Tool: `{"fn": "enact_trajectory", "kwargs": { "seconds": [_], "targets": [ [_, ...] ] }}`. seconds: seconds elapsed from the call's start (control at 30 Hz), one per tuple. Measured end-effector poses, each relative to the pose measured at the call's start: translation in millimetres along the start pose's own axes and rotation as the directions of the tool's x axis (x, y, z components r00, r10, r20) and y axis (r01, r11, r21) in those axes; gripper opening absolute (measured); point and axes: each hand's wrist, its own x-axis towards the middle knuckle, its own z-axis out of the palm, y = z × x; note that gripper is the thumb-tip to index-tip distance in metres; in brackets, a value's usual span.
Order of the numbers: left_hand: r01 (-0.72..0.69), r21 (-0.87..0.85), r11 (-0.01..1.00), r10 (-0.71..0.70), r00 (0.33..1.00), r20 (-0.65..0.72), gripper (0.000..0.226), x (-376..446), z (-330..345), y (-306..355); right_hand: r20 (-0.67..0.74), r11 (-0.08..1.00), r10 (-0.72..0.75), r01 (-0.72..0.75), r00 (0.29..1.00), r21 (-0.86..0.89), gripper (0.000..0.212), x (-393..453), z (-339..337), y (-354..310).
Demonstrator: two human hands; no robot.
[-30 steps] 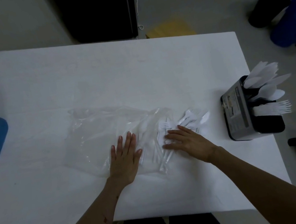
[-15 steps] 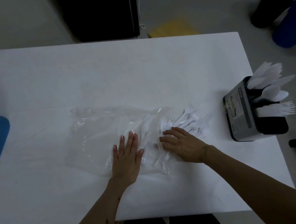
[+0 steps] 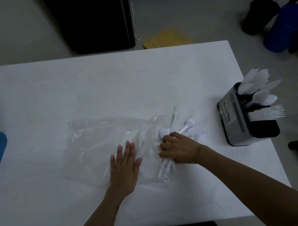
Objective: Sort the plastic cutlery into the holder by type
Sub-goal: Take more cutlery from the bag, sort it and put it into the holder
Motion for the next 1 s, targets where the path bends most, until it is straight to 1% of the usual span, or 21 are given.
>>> {"fn": "enact_trajectory", "kwargs": {
  "seconds": [0.13, 0.2, 0.3, 0.43, 0.5, 0.6, 0.63, 0.67, 0.7, 0.73, 0.77, 0.8, 0.83, 0.87, 0.9, 0.93, 0.97, 1.0],
  "targets": [
    [0.011, 0.014, 1.000, -0.012, 1.000, 0.008, 0.073, 0, -2, 0, -0.052, 1.000, -0.002, 0.002, 0.999, 0.000, 0.031, -7, 3, 4],
    [0.013, 0.022, 1.000, -0.013, 1.000, 0.004, 0.071, 0, -3, 1, -0.126, 0.999, 0.011, -0.006, 0.992, 0.040, 0.026, -13, 8, 8],
    [-0.002, 0.018, 1.000, 0.002, 1.000, 0.002, 0.075, -1, -2, -1, -0.232, 0.995, 0.005, 0.018, 0.973, 0.096, 0.020, -28, 17, 17],
    [-0.004, -0.016, 1.000, 0.004, 1.000, -0.006, 0.075, -2, -4, 0, -0.287, 0.989, 0.061, -0.019, 0.956, 0.145, 0.029, -47, 17, 19],
    [0.002, -0.021, 1.000, -0.002, 1.000, -0.002, 0.075, -4, -5, -1, -0.276, 0.985, 0.089, -0.044, 0.957, 0.166, 0.036, -53, 22, 20],
    [0.002, -0.010, 1.000, -0.002, 1.000, 0.003, 0.074, -4, -8, -4, -0.145, 0.972, 0.152, -0.121, 0.978, 0.204, 0.059, -64, 30, 20],
    [-0.002, -0.017, 1.000, 0.002, 1.000, -0.016, 0.074, -3, -12, -2, -0.141, 0.963, 0.191, -0.157, 0.971, 0.220, 0.060, -65, 32, 18],
    [0.006, -0.049, 0.999, -0.009, 0.998, -0.062, 0.074, -3, -17, 1, -0.149, 0.949, 0.242, -0.202, 0.959, 0.241, 0.056, -65, 30, 14],
    [0.026, -0.084, 0.996, -0.038, 0.989, -0.142, 0.071, -3, -25, 4, -0.179, 0.930, 0.300, -0.245, 0.937, 0.272, 0.050, -63, 27, 9],
    [0.059, -0.103, 0.993, -0.083, 0.966, -0.244, 0.063, -3, -31, 4, -0.212, 0.907, 0.355, -0.281, 0.910, 0.313, 0.043, -60, 24, 2],
    [0.110, -0.109, 0.988, -0.141, 0.929, -0.342, 0.054, -3, -38, 4, -0.255, 0.887, 0.395, -0.294, 0.883, 0.357, 0.036, -55, 20, -5],
    [0.163, -0.113, 0.980, -0.195, 0.890, -0.413, 0.052, -3, -45, 2, -0.284, 0.867, 0.425, -0.295, 0.860, 0.402, 0.030, -49, 15, -12],
    [0.213, -0.111, 0.971, -0.241, 0.858, -0.454, 0.056, -2, -51, 0, -0.297, 0.838, 0.461, -0.300, 0.837, 0.455, 0.027, -43, 10, -19],
    [0.256, -0.125, 0.958, -0.284, 0.828, -0.483, 0.059, -1, -57, -3, -0.257, 0.776, 0.523, -0.330, 0.813, 0.537, 0.033, -35, 4, -26],
    [0.299, -0.169, 0.939, -0.343, 0.787, -0.512, 0.058, -1, -61, -3, -0.170, 0.673, 0.600, -0.378, 0.781, 0.636, 0.042, -26, -3, -33],
    [0.348, -0.253, 0.903, -0.430, 0.728, -0.534, 0.054, -1, -63, -2, -0.053, 0.534, 0.673, -0.435, 0.738, 0.725, 0.048, -17, -10, -38],
    [0.397, -0.362, 0.844, -0.537, 0.653, -0.535, 0.051, -3, -64, 3, 0.053, 0.397, 0.722, -0.475, 0.690, 0.786, 0.046, -8, -14, -40],
    [0.431, -0.468, 0.772, -0.633, 0.585, -0.507, 0.051, -6, -65, 9, 0.138, 0.279, 0.751, -0.500, 0.646, 0.820, 0.039, 0, -16, -41]
  ]
}}
